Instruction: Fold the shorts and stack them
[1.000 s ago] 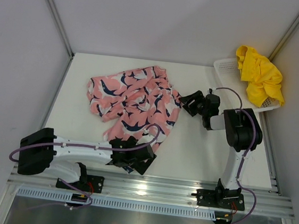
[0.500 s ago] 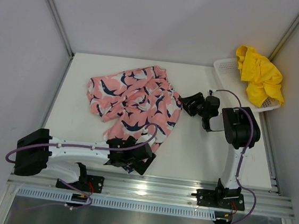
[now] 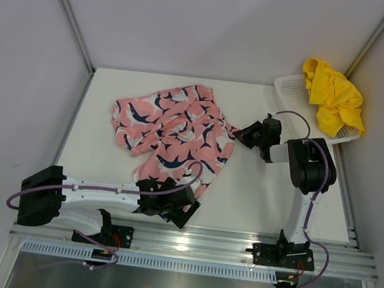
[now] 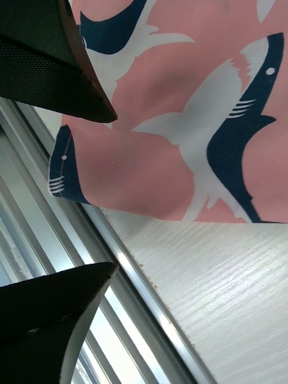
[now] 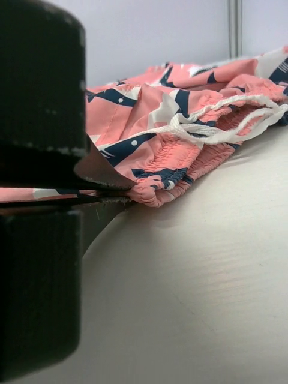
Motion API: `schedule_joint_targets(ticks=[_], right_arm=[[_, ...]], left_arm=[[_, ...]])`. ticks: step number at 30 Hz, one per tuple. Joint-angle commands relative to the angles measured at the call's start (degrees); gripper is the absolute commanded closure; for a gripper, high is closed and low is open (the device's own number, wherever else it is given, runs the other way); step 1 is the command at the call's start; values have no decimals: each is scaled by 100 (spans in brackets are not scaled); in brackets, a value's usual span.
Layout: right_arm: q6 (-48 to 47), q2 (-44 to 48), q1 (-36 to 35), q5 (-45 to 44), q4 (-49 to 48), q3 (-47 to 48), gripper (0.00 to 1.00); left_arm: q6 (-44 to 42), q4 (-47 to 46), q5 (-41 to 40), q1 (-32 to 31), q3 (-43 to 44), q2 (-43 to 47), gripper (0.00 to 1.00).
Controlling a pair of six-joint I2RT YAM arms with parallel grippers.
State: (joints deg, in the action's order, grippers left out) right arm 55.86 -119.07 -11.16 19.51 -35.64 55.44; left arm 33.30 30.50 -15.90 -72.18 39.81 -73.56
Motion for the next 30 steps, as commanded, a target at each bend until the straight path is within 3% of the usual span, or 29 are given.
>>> schedule_joint_targets(ticks=[1,7,10,11,13,14,18,19,20,30], right_arm=[[-943,603,8,-553,1468,362,100],[-1402,876,17,-694,2200,669,100],[-1472,850,26,-624,2306,784,100],[-1490,850,26,-606,2350,802,100],[-1525,824,17,-615,2482,889,100],[-1568,815,17,-632,2570,933,100],[-2086,780,17,-939,3360,1511,100],[-2174,762,17,-1010,3779,1618,100],[-2254,753,35,-1080,3949,1723,100],[-2878,472,290,-1423,5083,2629,100]], left_arm=[[-367,-167,227,-129,-123,272,1],[-386,-62,44,-244,-237,185,2],[-377,-158,-27,-244,-211,9,13],[-385,-193,-36,-244,-193,-131,22],[-412,-308,-18,-252,-167,-351,29],[-412,-360,8,-252,-184,-413,42],[-552,-659,324,-252,-228,-616,74],[-587,-712,429,-252,-237,-607,91],[-588,-738,569,-252,-246,-581,99],[-430,-62,1316,-165,-53,825,100]])
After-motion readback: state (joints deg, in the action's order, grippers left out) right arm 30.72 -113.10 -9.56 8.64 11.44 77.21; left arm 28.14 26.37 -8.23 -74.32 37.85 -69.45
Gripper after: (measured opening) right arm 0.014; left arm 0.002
